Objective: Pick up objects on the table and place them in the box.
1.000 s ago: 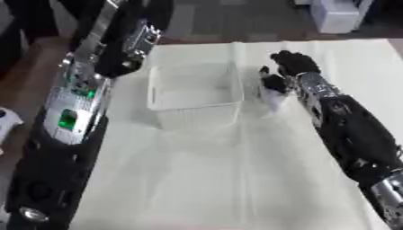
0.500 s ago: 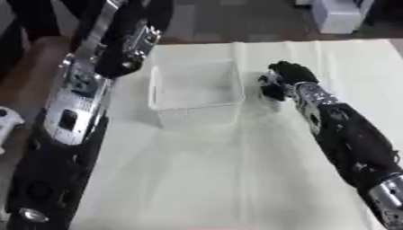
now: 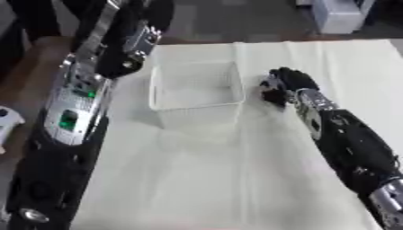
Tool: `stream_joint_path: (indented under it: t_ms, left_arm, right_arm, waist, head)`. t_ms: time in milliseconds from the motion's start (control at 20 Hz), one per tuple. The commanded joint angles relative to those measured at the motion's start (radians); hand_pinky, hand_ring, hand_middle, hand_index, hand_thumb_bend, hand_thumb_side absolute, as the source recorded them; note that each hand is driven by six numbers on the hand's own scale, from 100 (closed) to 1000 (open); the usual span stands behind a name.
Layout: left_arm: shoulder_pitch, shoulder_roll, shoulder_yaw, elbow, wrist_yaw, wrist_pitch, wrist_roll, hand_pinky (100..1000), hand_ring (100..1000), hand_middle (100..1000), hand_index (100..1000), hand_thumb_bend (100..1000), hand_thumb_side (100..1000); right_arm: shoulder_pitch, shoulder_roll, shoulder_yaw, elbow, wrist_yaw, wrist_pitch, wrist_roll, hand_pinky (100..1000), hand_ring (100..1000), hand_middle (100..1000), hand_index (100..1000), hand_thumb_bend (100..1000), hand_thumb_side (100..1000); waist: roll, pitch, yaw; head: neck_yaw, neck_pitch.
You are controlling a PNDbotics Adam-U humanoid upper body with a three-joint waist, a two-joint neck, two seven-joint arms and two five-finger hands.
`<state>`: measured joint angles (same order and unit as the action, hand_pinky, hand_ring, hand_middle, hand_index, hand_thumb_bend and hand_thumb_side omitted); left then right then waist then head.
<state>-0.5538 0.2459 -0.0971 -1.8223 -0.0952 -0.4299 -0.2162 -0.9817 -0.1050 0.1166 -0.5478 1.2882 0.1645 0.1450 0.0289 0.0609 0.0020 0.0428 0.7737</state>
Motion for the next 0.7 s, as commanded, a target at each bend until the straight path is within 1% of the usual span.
stream_joint_path:
  t_ms: [50,500,550,600,650,700]
  left_arm:
    - [-0.008,0.006,0.002,-0.011,0.005,-0.002,-0.003,796,753,852,929,100,800]
    - [-0.008,0.006,0.002,-0.011,0.004,-0.002,-0.005,795,752,852,929,100,801]
    - [-0.008,0.006,0.002,-0.011,0.004,-0.002,-0.006,795,752,852,929,100,801]
    - [-0.007,0.006,0.002,-0.011,0.004,-0.002,-0.006,795,752,852,929,100,801]
    - [-0.007,0.006,0.002,-0.011,0.004,-0.001,-0.007,794,751,852,929,100,801]
    - [-0.007,0.006,0.002,-0.012,0.004,-0.001,-0.007,794,751,852,929,100,801]
  right_arm:
    - [-0.004,-0.005,-0.006,0.002,0.0,0.004,-0.005,766,804,911,990,100,1000]
    - [0.004,0.006,-0.015,0.009,0.005,0.033,0.01,759,825,944,1000,100,1000]
    - [0.004,0.008,-0.017,0.01,0.004,0.037,0.013,734,824,948,1000,100,982]
    - [0.005,0.01,-0.018,0.012,0.004,0.042,0.016,734,824,948,1000,100,982]
    - [0.005,0.011,-0.019,0.013,0.003,0.047,0.021,713,822,949,1000,100,952]
    - [0.004,0.013,-0.02,0.015,0.003,0.051,0.025,711,822,950,1000,100,948]
  waist:
    - [0.001,-0.016,0.001]
    - [0.002,-0.012,0.002]
    - [0.002,-0.011,0.002]
    - [0.002,-0.01,0.003]
    - [0.002,-0.01,0.003]
    - [0.002,-0.009,0.003]
  head:
    - [-0.004,-0.004]
    - [-0.002,-0.004]
    - [-0.002,-0.004]
    - [-0.002,-0.004]
    - [-0.002,-0.004]
    - [-0.001,-0.004]
